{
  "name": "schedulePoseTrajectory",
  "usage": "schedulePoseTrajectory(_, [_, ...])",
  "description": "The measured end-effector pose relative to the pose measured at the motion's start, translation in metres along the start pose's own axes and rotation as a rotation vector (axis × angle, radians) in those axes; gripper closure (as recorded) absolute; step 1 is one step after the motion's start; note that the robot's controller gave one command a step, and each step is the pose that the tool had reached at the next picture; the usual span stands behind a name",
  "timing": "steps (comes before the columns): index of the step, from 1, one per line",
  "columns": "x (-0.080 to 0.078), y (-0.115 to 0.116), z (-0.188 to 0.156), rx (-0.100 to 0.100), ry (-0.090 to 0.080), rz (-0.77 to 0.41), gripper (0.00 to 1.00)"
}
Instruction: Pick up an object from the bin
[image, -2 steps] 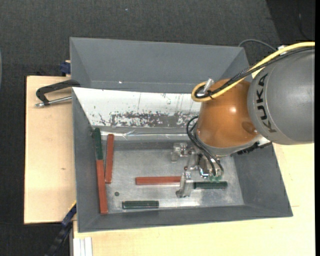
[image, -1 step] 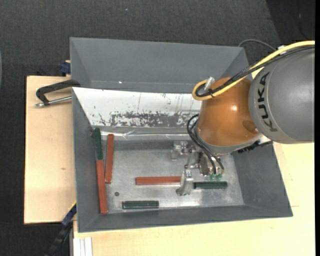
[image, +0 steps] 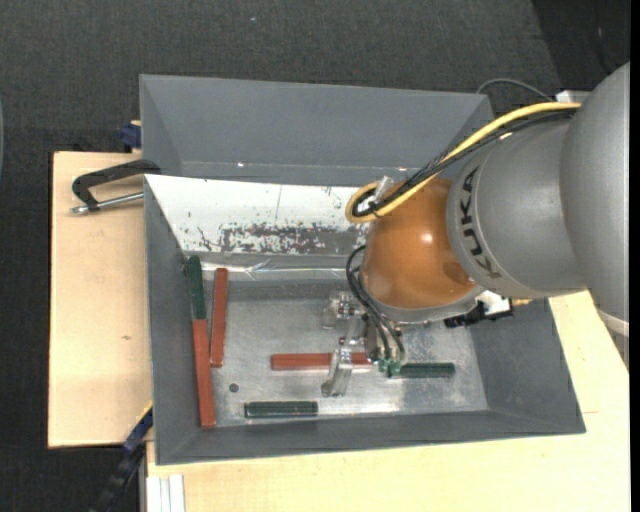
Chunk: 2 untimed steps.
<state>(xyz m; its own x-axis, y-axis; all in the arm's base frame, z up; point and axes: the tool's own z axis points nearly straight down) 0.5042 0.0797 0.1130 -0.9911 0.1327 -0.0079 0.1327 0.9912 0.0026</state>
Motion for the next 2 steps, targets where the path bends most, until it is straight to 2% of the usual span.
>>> schedulePoseTrajectory(1, [0.007, 0.012, 0.027, 0.002, 0.010, 0.027, 0.00])
schedulePoseTrajectory(2, [0.005, -0.018, 0.000, 0.001, 0.003, 0.023, 0.00])
